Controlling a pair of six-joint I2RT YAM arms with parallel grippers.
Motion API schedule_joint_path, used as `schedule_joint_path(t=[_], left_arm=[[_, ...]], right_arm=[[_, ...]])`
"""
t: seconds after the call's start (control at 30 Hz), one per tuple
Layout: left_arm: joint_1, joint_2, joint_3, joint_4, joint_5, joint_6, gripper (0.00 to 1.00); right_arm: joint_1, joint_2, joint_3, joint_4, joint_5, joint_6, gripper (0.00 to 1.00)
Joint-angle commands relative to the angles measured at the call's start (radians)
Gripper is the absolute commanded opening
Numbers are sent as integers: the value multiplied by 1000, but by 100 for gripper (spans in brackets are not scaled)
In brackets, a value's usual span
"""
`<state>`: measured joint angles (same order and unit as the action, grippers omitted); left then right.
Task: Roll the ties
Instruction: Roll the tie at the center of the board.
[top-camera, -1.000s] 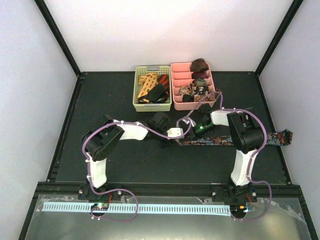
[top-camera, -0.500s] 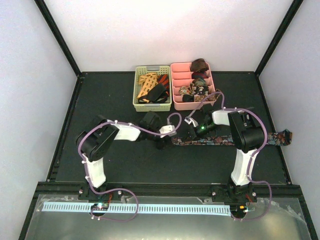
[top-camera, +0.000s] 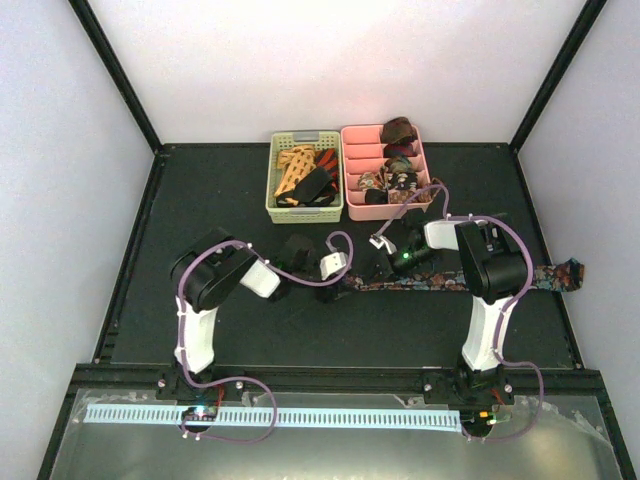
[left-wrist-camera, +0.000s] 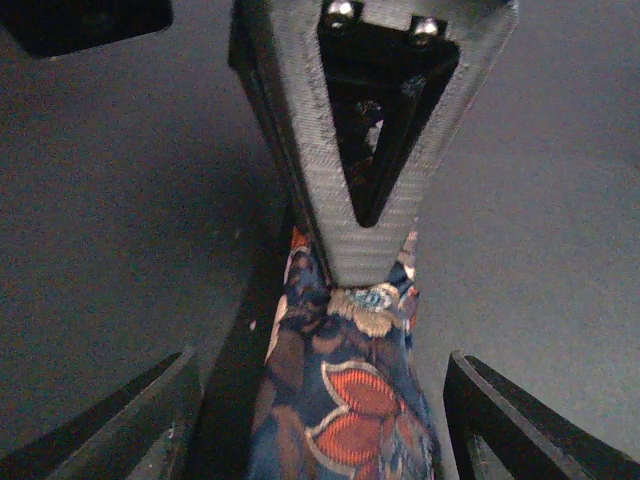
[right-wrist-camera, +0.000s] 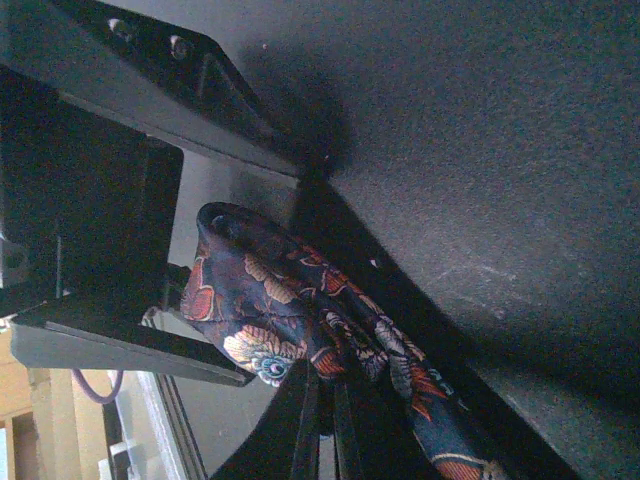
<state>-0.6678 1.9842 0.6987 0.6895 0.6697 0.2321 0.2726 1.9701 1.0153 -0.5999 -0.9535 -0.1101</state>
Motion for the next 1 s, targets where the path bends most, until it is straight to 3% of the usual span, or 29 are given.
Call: schedule_joint_path(t=[0.0,0.13,0.33,0.43,0.67,0.97], left_arm=[[-33,82,20,97,41,-61,66],[-52,90,27,55,25,-37,53],[-61,13,70,-194,-136,31,31],[-61,-19,91,-355,-191,75,29],[-75,-71,104,-526,-300,149,28],[-99,-62,171,-627,-355,167,28]], right_arm=[[-4,48,-22,-17,139,0,2],[-5,51,-18,-15,134,5,2],[-5,33,-9,-11,97,0,7],[-8,3,10,-41,73,-20,20],[-19,-89,8,-92,-41,-36,46],[49,-52,31,-16,-6,60,38]])
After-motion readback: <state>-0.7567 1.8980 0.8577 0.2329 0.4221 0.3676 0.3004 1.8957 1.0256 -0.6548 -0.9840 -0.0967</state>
